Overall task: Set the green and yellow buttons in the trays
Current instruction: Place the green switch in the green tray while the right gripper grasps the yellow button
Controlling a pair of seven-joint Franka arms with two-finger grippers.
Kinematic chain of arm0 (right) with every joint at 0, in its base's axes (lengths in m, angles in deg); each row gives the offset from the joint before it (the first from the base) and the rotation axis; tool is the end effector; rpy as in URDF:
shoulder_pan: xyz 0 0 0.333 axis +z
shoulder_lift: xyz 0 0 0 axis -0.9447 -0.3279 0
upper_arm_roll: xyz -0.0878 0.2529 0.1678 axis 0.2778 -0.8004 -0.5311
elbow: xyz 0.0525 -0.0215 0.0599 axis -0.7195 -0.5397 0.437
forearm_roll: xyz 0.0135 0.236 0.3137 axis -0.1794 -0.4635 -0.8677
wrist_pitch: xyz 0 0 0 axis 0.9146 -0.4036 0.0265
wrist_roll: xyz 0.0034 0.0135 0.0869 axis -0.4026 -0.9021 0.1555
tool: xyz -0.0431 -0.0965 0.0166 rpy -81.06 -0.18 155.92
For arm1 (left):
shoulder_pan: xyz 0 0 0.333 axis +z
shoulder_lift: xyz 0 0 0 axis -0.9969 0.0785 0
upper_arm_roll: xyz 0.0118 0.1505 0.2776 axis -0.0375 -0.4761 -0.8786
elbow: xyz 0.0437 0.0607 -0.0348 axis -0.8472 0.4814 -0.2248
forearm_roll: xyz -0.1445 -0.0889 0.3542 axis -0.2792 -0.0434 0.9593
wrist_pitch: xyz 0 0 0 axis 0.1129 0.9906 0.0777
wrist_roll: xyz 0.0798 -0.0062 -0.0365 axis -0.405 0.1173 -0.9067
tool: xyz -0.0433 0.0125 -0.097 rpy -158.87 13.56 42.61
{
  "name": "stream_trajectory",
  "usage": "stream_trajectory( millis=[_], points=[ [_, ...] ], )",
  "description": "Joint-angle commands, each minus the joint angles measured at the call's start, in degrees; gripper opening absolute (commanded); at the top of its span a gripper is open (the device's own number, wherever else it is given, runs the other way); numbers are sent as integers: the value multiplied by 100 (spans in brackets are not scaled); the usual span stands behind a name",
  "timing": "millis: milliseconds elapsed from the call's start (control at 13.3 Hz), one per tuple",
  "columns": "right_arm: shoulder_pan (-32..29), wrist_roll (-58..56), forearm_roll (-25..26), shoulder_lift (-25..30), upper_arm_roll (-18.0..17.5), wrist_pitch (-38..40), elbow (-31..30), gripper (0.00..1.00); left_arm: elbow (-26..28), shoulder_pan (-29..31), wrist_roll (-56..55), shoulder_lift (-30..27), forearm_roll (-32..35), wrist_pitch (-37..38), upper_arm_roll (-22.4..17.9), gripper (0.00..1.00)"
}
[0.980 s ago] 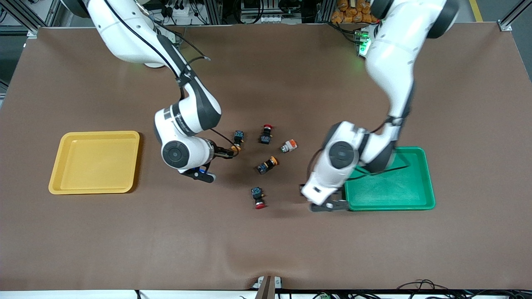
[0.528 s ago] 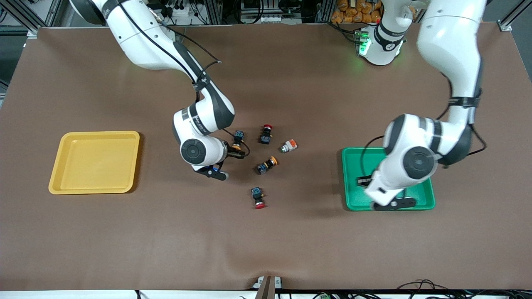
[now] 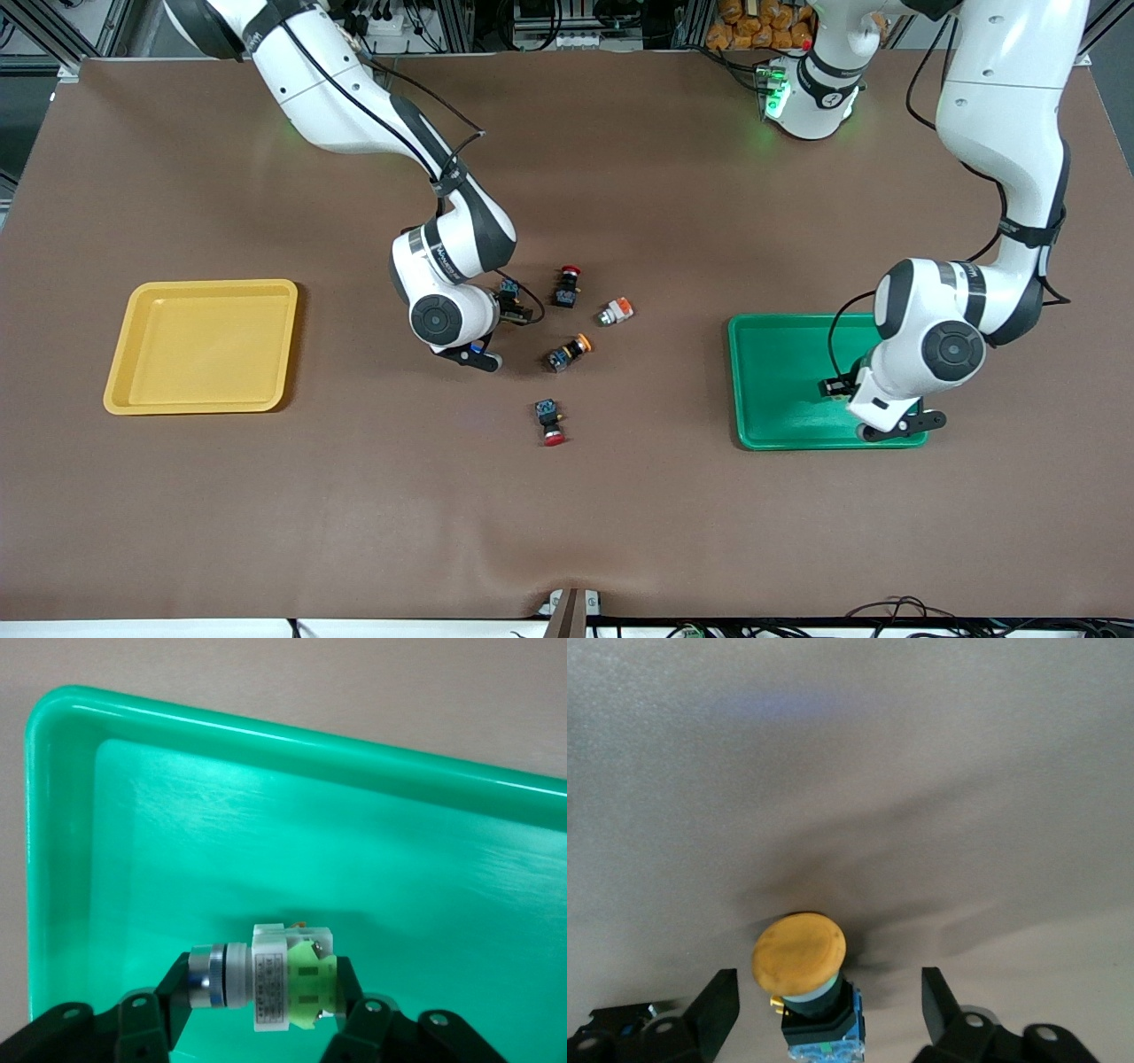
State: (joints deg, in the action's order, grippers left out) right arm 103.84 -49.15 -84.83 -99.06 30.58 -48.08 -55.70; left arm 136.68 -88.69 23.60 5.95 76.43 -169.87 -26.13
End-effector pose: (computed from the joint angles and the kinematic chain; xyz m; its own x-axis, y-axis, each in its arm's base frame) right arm 0.5332 0.3743 0.1747 0.8649 -0.2842 -0.4137 -0.3046 -0.9523 0.0174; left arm 0.6497 -0.0531 0.2160 0.9753 0.2095 -0.0693 0.2013 -0.9734 -0.1096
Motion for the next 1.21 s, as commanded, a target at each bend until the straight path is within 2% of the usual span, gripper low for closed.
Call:
stream_trajectory(
  millis=[0,75,302,528,754,905,1131],
  points=[
    [120,50,-132,-33,38,-253,-67,19,14,56,-23,-47,129,-76,52,99],
    [164,33,-132,-60,38,-245,-59,0,14,82,-32,-108,129,-76,69,100],
    [-37,-11,-123,36,56,166,46,0,49,13,-85,-424,120,82,96,100],
    [-467,-169,218,351,91,1167,476,0,75,30,-347,-802,50,749,692,100],
    [-652,-300,895,606,91,1310,522,0,145,-5,-1670,-909,41,926,1386,100],
    [-1028,-921,1071,652,91,1565,530,0,111,-101,-2734,-734,50,865,1887,100],
    [-1898,-2389,1440,556,91,1356,530,0,75,-803,-3817,-645,50,777,1968,100]
  ],
)
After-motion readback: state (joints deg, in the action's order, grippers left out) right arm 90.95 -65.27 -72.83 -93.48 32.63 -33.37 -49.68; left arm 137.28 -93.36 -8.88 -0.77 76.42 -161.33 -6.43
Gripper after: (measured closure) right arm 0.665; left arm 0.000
